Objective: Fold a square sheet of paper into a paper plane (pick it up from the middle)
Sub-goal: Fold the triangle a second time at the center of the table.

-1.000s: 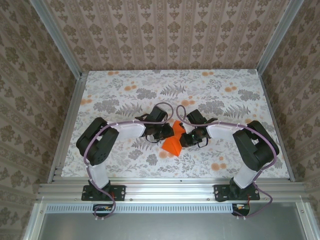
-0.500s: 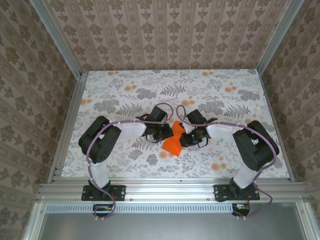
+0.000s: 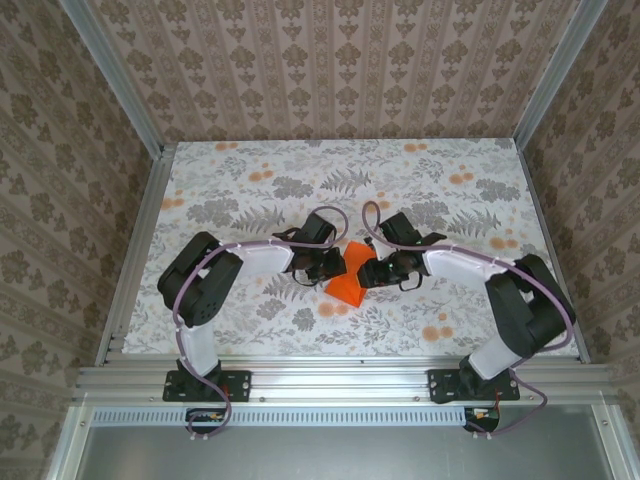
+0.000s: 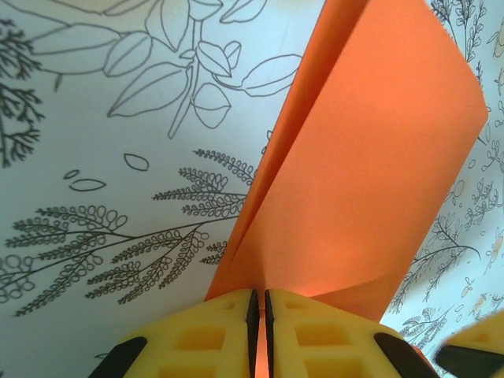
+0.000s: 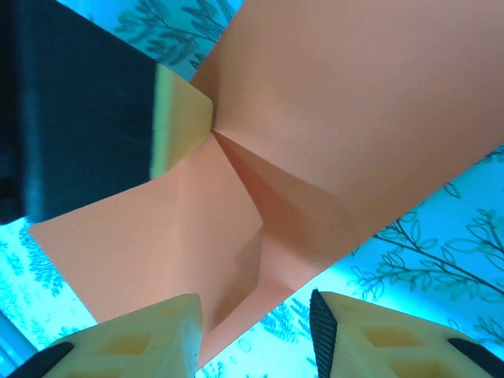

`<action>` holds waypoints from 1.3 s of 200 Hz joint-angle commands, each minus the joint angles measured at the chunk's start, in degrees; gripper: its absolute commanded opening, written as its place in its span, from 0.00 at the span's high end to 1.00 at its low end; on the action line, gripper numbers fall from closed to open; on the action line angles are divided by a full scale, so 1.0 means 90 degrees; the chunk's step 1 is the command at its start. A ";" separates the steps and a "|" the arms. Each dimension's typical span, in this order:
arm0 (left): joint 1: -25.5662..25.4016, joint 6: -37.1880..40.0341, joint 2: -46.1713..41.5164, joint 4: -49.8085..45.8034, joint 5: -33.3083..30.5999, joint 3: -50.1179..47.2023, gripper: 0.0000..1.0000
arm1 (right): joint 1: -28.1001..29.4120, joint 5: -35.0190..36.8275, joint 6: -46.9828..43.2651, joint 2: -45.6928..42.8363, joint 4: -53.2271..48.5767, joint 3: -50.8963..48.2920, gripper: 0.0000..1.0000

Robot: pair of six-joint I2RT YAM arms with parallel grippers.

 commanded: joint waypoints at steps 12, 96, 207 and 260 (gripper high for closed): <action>-0.0066 0.0236 0.0191 -0.0560 -0.0160 0.0079 0.85 | -0.0029 -0.0290 0.0430 -0.0733 -0.0244 0.0010 0.56; -0.0144 0.0314 0.0250 -0.0615 -0.0130 0.0250 0.85 | 0.0429 -0.1684 0.1764 -0.0392 0.1077 -0.0288 0.83; -0.0184 0.0448 0.0284 -0.0776 -0.0149 0.0325 0.85 | 0.0470 -0.1171 0.1393 0.0710 0.0208 -0.0086 0.83; -0.0193 0.0451 0.0330 -0.0785 -0.0131 0.0351 0.86 | 0.0472 -0.1377 0.1432 0.0697 0.0309 -0.0259 0.82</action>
